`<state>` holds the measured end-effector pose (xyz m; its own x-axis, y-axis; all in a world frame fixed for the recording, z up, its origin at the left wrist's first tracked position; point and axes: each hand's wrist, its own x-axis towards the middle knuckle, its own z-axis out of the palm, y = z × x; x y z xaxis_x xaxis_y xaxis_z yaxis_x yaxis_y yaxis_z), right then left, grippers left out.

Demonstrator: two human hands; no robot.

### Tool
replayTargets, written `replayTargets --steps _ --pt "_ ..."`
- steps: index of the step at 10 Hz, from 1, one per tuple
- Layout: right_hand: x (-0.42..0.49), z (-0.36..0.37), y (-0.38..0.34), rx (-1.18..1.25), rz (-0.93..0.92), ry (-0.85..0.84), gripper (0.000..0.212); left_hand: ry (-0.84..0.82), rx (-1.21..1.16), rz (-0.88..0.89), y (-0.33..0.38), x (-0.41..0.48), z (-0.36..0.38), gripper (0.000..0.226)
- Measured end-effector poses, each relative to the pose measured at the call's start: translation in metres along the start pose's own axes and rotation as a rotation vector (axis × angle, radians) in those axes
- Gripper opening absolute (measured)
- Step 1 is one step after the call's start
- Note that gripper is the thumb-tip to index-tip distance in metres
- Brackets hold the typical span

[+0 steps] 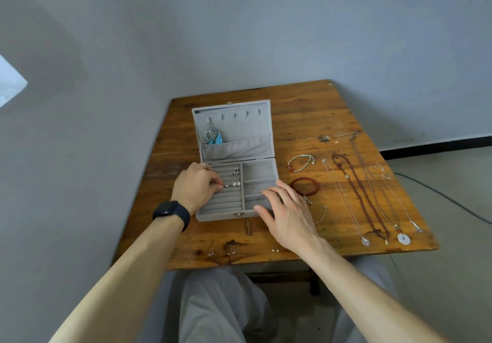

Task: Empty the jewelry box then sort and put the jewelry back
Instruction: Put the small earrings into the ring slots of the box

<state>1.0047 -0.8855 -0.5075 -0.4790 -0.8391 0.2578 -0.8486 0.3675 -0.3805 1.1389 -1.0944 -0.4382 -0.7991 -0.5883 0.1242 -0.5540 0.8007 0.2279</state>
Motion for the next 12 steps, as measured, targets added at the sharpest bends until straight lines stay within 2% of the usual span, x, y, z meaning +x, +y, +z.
replayTargets --steps 2,4,7,9,12 --pt "-0.001 0.001 0.0 -0.004 0.004 -0.004 0.061 -0.007 0.0 0.021 -0.004 -0.007 -0.001 0.018" --pt "-0.001 0.001 -0.002 -0.004 0.013 -0.008 0.062 0.077 0.118 0.198 0.003 -0.02 0.001 0.04" --pt "-0.002 -0.001 -0.001 0.005 0.018 -0.019 0.061 0.079 0.239 0.246 0.008 -0.022 0.01 0.035" --pt "-0.002 -0.001 -0.001 0.011 0.025 -0.029 0.061 0.016 0.177 0.182 0.009 -0.024 0.008 0.041" --pt "0.0 -0.005 -0.002 0.011 0.014 -0.05 0.06 0.041 0.141 0.18 0.013 -0.025 0.006 0.034"
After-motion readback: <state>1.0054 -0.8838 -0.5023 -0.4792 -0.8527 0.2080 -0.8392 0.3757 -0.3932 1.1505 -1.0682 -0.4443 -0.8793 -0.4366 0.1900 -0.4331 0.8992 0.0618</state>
